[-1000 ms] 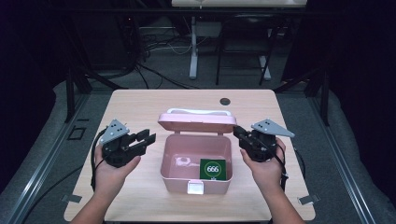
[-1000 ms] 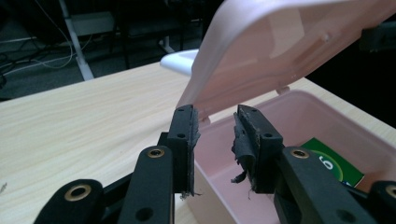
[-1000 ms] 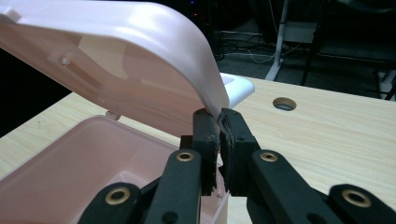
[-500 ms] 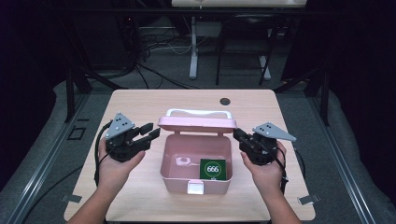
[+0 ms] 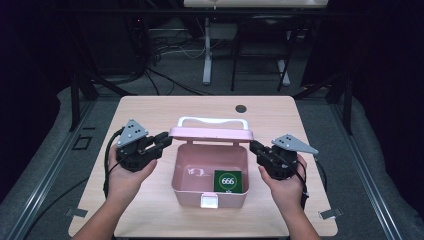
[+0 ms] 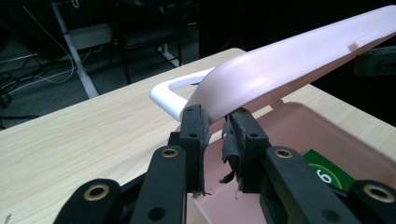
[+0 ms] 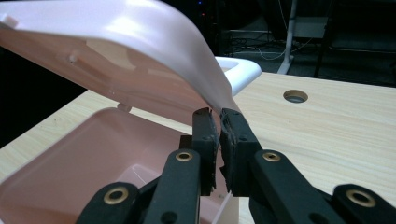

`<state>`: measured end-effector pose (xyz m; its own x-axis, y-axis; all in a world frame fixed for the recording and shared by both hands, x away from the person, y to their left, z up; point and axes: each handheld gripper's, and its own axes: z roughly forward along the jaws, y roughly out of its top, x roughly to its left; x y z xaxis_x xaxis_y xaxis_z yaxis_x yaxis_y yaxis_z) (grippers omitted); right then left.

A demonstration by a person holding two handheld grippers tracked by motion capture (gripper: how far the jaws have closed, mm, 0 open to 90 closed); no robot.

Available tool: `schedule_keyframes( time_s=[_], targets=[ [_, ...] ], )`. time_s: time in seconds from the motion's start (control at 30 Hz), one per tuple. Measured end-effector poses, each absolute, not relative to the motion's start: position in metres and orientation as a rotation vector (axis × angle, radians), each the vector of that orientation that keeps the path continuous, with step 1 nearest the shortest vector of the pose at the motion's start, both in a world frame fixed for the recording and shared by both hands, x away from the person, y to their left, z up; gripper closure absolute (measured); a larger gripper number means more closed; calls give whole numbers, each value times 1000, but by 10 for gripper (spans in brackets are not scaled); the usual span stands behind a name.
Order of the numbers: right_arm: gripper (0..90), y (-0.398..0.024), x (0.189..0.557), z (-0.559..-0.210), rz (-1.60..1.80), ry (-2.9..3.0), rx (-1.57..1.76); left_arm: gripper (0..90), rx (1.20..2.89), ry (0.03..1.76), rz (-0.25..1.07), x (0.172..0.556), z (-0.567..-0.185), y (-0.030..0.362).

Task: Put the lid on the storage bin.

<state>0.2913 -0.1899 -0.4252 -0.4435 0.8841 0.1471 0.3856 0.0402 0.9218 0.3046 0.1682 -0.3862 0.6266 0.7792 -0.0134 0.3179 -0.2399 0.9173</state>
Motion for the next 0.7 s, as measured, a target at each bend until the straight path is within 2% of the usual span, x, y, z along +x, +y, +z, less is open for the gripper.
schedule_keyframes(
  time_s=[0.7],
  targets=[
    [781,-211,291,-438,1354,1809,1350,757,1822,863,546,296,-391,170]
  ],
)
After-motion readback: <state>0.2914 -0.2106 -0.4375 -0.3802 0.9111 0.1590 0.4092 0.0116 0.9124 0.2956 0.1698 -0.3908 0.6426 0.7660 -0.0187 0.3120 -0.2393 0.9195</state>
